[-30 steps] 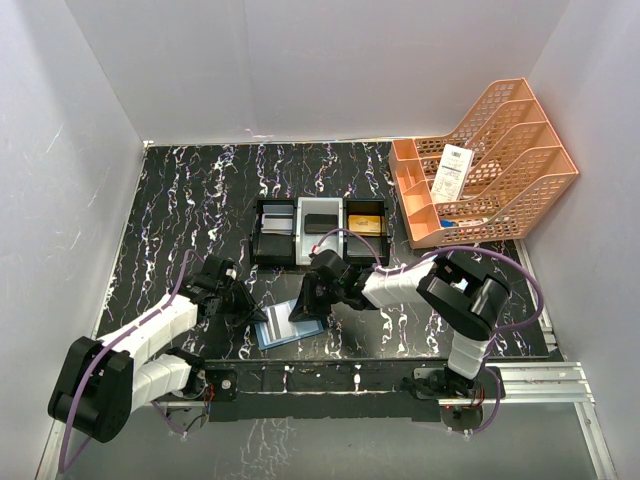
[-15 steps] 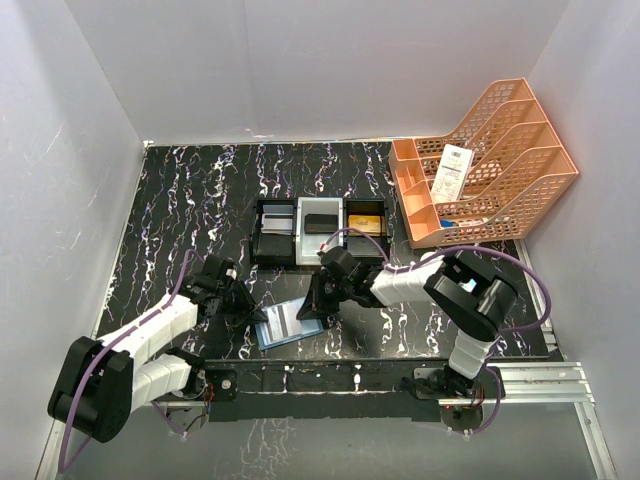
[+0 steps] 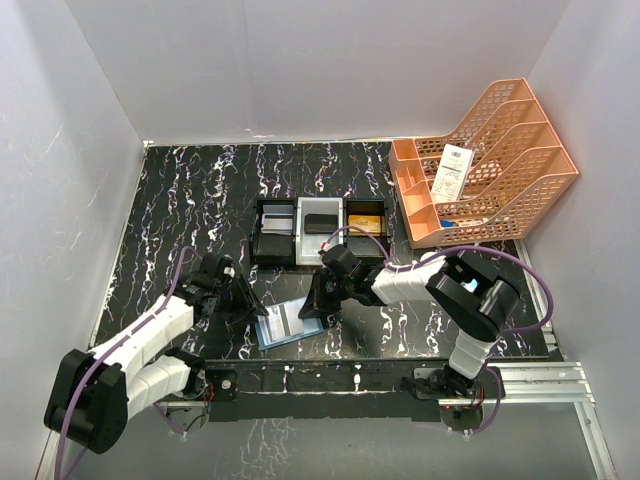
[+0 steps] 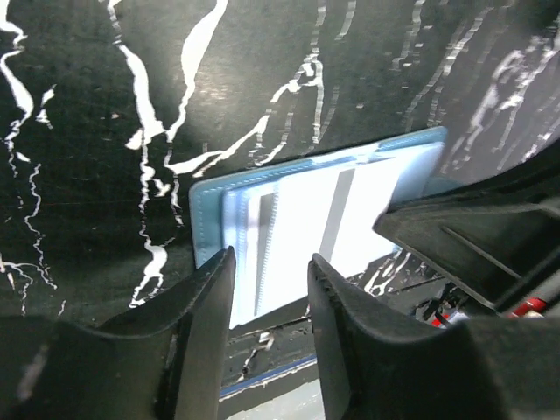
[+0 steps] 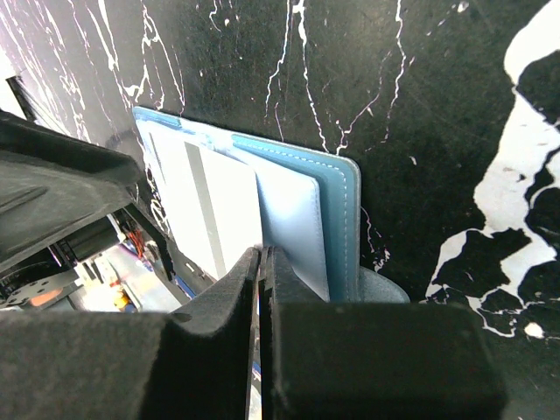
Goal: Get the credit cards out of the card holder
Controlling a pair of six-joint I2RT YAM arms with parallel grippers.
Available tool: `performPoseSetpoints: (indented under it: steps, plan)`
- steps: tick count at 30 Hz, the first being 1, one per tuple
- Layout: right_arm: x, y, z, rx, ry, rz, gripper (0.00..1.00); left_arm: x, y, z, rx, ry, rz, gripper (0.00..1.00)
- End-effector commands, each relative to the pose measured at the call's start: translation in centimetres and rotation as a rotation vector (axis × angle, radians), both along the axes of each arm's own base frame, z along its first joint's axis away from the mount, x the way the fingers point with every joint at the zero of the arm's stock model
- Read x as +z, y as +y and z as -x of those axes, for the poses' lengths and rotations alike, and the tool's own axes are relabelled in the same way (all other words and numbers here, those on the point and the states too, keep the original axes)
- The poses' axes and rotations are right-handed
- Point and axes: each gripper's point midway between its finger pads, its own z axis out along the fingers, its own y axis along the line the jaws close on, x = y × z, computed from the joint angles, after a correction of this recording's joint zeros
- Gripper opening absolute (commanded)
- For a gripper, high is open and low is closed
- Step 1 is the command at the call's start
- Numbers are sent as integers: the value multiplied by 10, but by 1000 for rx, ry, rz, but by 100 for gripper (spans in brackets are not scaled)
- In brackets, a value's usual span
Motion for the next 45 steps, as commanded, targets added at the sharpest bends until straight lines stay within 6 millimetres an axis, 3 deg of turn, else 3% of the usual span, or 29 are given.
performPoseSetpoints:
  steps: [1,7,13,19,25,34,35,45]
  plan:
    - [8,7,-7,7,-29,-18,0,30,-8,-10,-37,-73,33,40]
    - [9,8,-6,4,-28,-30,0,48,-44,-15,-161,-108,193,43]
    - [9,8,-7,-4,-29,-40,1,35,-64,-6,-261,-63,178,36]
    - [11,7,-5,-5,-30,-53,3,-2,-41,7,-222,48,12,20]
    - [14,10,-3,6,-31,-83,7,-21,-27,21,-199,98,-39,15]
    - [35,26,1,31,-23,-230,19,-24,-23,26,-199,103,-51,13]
    - [26,26,1,29,-6,-212,19,-25,-24,26,-201,104,-51,13]
    - [16,17,0,5,-11,-144,3,-24,-22,26,-200,98,-54,13]
